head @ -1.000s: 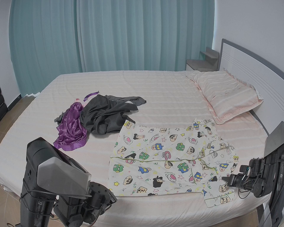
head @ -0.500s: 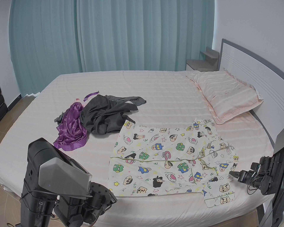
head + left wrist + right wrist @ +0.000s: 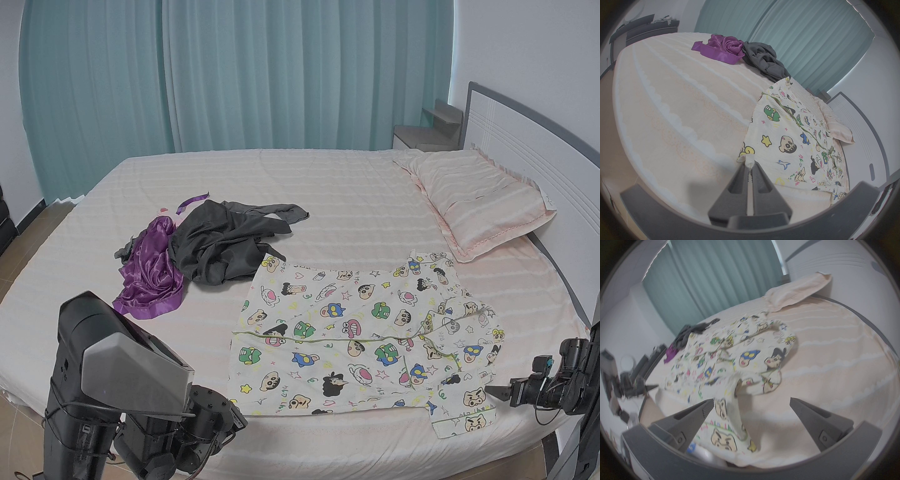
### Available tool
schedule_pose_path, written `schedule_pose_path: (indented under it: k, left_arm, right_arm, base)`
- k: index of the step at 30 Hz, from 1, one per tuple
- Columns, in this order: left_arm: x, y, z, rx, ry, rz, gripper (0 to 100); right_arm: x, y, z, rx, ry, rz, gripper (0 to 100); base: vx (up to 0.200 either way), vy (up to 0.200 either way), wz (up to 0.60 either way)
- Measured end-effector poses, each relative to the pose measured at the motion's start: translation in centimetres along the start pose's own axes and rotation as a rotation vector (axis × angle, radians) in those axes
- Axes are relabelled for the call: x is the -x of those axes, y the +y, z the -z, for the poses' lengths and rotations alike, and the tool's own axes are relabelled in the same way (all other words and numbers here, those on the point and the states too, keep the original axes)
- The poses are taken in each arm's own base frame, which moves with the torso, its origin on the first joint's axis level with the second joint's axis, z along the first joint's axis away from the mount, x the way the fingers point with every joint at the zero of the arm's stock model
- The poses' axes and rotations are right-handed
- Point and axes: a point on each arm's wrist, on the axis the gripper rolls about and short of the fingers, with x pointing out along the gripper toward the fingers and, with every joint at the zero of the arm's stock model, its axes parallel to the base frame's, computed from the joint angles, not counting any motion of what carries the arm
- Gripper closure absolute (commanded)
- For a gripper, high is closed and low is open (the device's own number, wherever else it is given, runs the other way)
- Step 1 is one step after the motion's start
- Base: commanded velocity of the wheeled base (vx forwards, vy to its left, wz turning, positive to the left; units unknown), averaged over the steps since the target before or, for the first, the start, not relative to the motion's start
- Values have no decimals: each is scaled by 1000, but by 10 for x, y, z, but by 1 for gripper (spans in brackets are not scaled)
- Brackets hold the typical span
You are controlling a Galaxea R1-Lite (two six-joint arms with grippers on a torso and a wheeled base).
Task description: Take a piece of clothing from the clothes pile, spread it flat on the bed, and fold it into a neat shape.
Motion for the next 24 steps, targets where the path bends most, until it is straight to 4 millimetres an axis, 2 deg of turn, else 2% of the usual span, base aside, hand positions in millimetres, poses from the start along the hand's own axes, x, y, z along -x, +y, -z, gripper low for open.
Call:
schedule_pose_path:
  k: [4,10,24]
  left_arm:
    - [0,0,0,0,0,0,100]
    - [0,0,0,0,0,0,100]
    - [0,0,0,1,0,-1,100]
  right_arm:
    - [4,-2,14,75,79,-74,0]
    - [7,-2,26,87,138,-132,0]
    - [-3,1,30,119,147,-168,0]
  base:
    - [0,0,0]
    - [0,0,0]
    - [0,0,0]
